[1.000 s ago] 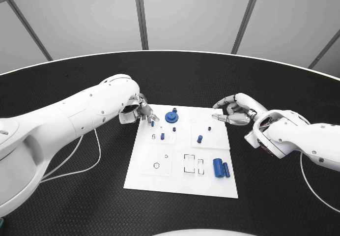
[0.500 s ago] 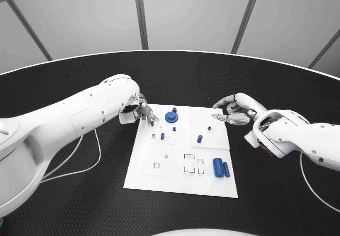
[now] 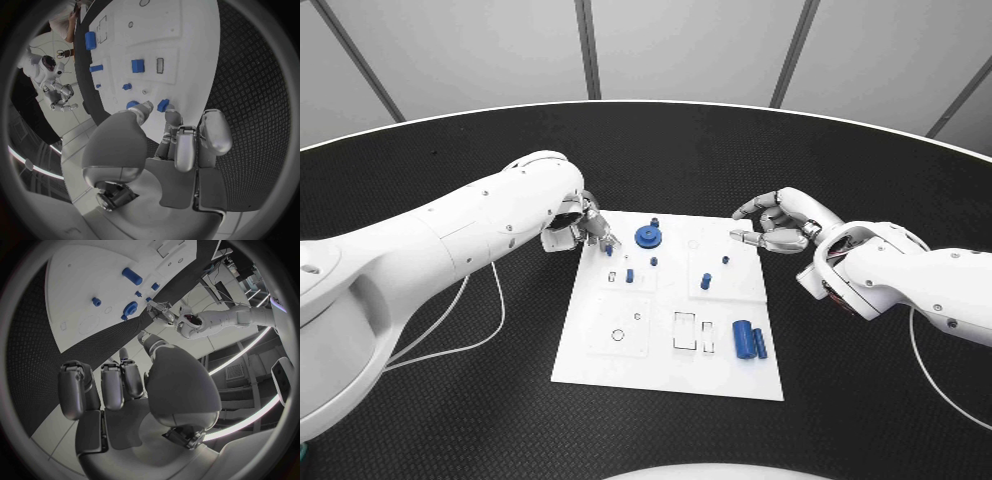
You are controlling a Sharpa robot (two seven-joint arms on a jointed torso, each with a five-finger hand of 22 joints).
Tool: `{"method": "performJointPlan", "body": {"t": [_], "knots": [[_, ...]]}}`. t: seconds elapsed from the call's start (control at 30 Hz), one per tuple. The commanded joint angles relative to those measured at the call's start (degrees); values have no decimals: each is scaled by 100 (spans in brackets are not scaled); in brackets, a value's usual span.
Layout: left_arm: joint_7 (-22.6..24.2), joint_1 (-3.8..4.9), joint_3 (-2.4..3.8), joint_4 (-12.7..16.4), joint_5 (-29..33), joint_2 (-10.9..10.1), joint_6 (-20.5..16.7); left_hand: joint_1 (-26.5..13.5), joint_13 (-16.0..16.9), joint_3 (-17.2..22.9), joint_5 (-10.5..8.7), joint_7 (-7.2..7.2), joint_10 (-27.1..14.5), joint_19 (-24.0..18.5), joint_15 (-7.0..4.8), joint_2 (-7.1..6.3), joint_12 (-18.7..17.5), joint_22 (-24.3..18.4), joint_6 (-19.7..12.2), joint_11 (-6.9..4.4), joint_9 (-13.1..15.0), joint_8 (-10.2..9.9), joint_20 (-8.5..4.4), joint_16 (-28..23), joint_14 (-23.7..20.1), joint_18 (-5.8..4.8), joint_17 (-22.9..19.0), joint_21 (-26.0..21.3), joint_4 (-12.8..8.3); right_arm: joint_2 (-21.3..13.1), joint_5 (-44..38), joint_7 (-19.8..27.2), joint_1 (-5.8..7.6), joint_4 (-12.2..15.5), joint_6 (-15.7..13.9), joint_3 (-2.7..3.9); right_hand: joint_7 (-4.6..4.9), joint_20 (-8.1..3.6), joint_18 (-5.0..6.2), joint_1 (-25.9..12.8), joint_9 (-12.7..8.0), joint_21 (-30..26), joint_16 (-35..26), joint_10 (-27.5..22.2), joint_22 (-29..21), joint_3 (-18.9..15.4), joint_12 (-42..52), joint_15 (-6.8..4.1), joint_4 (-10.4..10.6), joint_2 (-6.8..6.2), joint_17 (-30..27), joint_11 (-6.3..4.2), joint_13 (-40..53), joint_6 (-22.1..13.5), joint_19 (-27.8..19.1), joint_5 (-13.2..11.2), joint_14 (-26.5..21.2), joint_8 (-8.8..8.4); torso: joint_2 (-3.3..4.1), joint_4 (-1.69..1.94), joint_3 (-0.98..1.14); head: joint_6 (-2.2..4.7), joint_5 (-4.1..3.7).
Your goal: Assemble the parts on the task board
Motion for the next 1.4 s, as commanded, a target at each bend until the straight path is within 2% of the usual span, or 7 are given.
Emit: {"method": "performJointPlan", "body": {"t": [0.03, 0.37, 0.57, 0.73, 0.87, 1.07, 1.4], "knots": [[-6, -3, -1, -9, 0, 6, 19, 52, -1, -5, -3, -18, 4, 3, -49, 14, 24, 0, 33, -54, -10, 24, -31, 36, 607, -7, 1510, 35, -35, 0, 0, -2, 0, 0, 1, 0, 2, -22, 88, -23, -9, -19, -20, 17, 953, 14, 26, -49, 1, -30, 416, -8, 434, 23, 288, 19, 355, 19, 0, 6, 1, -6, -6], [18, -7, -3, -20, 13, 10, 1, 107, -7, 50, 3, -33, 11, 3, -59, 142, 24, 2, 57, -66, -25, 59, -37, 36, 607, -8, 1510, 40, -34, 3, 0, -3, 0, -5, 4, 0, 2, -22, 88, -23, -9, -19, -20, 17, 953, 14, 26, -49, 1, -30, 416, -8, 434, 23, 288, 19, 355, 19, 0, 3, 0, -17, -6], [90, -7, -3, -60, 310, 17, -107, 317, -70, 238, -47, -60, -32, -17, -82, 287, -9, -31, 34, -92, -55, 99, -56, 36, 607, -1, 1510, 18, -157, 8, 0, -3, 0, -8, 7, 0, 1, -23, 89, -22, -13, -24, -20, 26, 949, 24, 37, -49, 5, -30, 417, -9, 443, 27, 286, 20, 355, 24, -4, 9, 1, -24, -7], [138, -7, -4, -97, 505, 24, -66, 624, -142, 700, -95, -83, -90, -35, -107, 401, -53, -49, -12, -116, -99, 157, -73, 36, 607, 2, 1510, 7, -475, 9, 0, -3, 0, -11, 10, 0, 1, -23, 89, -22, -13, -24, -20, 26, 949, 24, 37, -49, 5, -30, 417, -9, 443, 27, 286, 20, 355, 24, -6, 3, 3, -32, -1], [149, -7, -4, -119, 566, 29, -3, 842, -211, 1226, -97, -61, -143, -46, -105, 459, -109, -61, -101, -118, -106, 228, -80, 36, 607, 4, 1510, 2, -866, 10, 0, -3, 0, -13, 16, 0, 1, -23, 88, -23, -13, -21, -21, 31, 952, 26, 43, -50, 7, -29, 415, -9, 449, 28, 287, 21, 355, 25, -8, -2, 6, -36, -1], [124, -7, -6, -145, 601, 28, 86, 662, -251, 2055, -75, 42, -121, -53, -28, 501, -138, -53, -236, -29, -38, 435, -8, 36, 607, -1, 1510, 20, -1290, 7, 0, -7, 0, -12, 23, 0, 1, -24, 89, -24, -14, -22, -21, 35, 951, 28, 47, -50, 9, -27, 417, -9, 453, 30, 287, 22, 355, 26, -4, 2, 3, -31, -4], [105, -7, -10, -149, 612, 14, 115, 410, -226, 2397, -67, 47, -79, -51, -19, 489, -94, -38, -252, -19, -23, 539, 24, 36, 607, -3, 1510, 44, -1481, 2, 0, -12, 0, -9, 23, 0, 1, -24, 89, -24, -14, -22, -21, 35, 951, 28, 47, -50, 9, -27, 417, -9, 453, 30, 287, 22, 355, 26, -4, 7, -2, -29, -6]]}}
